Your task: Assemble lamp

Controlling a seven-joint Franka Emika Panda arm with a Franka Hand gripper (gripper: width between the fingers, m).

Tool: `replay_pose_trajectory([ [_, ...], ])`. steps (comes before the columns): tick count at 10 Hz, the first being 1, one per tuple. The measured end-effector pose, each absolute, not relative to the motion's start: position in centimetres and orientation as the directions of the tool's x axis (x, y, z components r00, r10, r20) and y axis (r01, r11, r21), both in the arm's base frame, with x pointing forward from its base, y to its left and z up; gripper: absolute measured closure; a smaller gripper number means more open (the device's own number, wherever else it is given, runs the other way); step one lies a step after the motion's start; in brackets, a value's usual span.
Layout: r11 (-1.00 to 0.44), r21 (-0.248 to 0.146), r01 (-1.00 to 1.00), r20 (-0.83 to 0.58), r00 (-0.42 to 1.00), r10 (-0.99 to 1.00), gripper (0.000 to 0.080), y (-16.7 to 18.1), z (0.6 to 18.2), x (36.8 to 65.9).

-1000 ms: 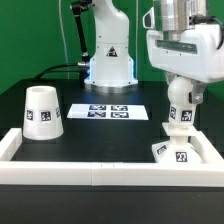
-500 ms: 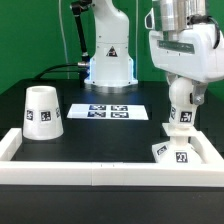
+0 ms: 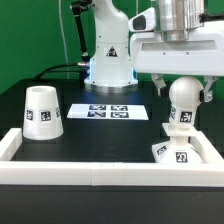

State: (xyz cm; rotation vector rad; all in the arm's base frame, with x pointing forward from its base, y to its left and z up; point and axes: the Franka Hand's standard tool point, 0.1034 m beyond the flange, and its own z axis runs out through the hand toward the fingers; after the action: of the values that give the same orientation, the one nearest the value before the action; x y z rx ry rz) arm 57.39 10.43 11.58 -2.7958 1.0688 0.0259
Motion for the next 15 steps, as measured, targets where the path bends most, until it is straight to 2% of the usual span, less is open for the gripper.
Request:
replay_pose_trajectory([
  [4,-0.878,-0.145,-0.457,-0.034,0.889,-0.457,0.0101,10.42,11.56,57.38],
  [7,-0.996,-0.093,0.008,0.036,0.999,0.004,0.0101,9.95,11.55,57.49],
  [9,-0.978,-0.064,0.199,0.05,0.979,0.196,0.0101,10.04,11.55,57.46],
  [11,-0.952,-0.058,0.301,0.055,0.953,0.298,0.0101,9.88,11.51,57.45],
  [13,-0.896,-0.046,0.442,0.064,0.896,0.439,0.0101,9.87,11.52,57.47],
  [15,-0.781,-0.012,0.624,0.055,0.781,0.623,0.0101,10.15,11.61,57.47],
])
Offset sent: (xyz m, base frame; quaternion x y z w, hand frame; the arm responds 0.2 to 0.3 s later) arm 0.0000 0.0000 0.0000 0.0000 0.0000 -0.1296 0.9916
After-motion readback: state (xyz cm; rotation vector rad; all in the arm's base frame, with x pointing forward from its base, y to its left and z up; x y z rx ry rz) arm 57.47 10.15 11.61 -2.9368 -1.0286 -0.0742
